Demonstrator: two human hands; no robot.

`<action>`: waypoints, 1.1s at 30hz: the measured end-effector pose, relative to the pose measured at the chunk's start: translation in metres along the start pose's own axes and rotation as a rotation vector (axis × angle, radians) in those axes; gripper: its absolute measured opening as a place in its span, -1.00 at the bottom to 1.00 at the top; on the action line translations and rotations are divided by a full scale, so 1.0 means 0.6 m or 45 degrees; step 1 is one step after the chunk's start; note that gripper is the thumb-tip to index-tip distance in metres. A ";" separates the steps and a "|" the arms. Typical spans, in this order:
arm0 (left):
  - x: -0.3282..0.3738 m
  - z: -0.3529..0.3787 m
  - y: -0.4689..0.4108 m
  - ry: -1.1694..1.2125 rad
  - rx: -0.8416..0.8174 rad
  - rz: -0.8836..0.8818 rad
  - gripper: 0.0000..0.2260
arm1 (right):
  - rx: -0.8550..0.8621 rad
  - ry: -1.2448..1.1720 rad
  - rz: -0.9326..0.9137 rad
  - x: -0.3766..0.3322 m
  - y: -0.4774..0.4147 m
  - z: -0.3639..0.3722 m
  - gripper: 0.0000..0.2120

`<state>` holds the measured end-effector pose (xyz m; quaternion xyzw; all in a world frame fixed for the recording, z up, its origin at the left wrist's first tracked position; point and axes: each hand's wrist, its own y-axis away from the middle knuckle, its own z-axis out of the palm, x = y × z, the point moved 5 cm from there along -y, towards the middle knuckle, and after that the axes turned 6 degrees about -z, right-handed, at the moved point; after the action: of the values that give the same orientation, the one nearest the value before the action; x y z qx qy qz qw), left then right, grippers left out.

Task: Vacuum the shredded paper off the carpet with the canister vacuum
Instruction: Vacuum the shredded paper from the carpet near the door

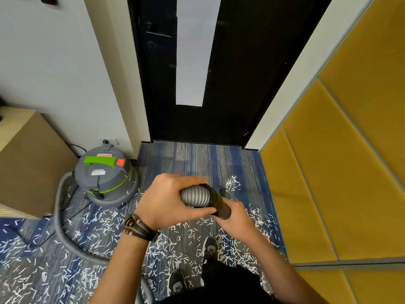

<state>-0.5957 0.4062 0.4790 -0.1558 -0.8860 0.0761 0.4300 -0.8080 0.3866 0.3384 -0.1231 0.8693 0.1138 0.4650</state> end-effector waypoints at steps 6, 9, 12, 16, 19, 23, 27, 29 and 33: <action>0.013 0.015 -0.018 0.071 -0.082 0.031 -0.50 | 0.062 -0.027 0.017 0.010 0.013 -0.013 -0.67; 0.019 0.010 -0.028 0.017 -0.027 0.043 -0.50 | 0.071 0.019 0.018 0.008 -0.002 -0.028 -0.65; 0.019 0.002 -0.034 -0.036 -0.010 0.046 -0.53 | 0.065 0.045 -0.002 0.006 -0.017 -0.029 -0.72; 0.004 0.011 -0.035 -0.024 -0.040 -0.001 -0.53 | 0.038 0.031 -0.024 0.020 -0.026 -0.021 -0.86; 0.005 0.018 -0.037 0.045 -0.103 -0.019 -0.50 | 0.024 0.002 -0.019 0.028 -0.016 -0.016 -0.79; 0.012 0.016 -0.042 0.071 -0.132 -0.017 -0.49 | 0.083 -0.032 -0.016 0.039 -0.001 -0.016 -0.73; 0.014 0.010 -0.055 0.006 -0.046 -0.019 -0.51 | 0.125 0.034 0.005 0.041 -0.019 -0.035 -0.75; 0.015 0.007 -0.063 -0.034 -0.021 -0.013 -0.52 | 0.129 0.034 -0.008 0.038 -0.033 -0.040 -0.74; 0.012 0.013 -0.078 -0.057 -0.057 -0.013 -0.50 | 0.125 0.014 -0.003 0.040 -0.053 -0.042 -0.79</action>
<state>-0.6159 0.3648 0.4920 -0.1592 -0.8976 0.0574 0.4070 -0.8300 0.3461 0.3293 -0.1020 0.8762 0.0697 0.4659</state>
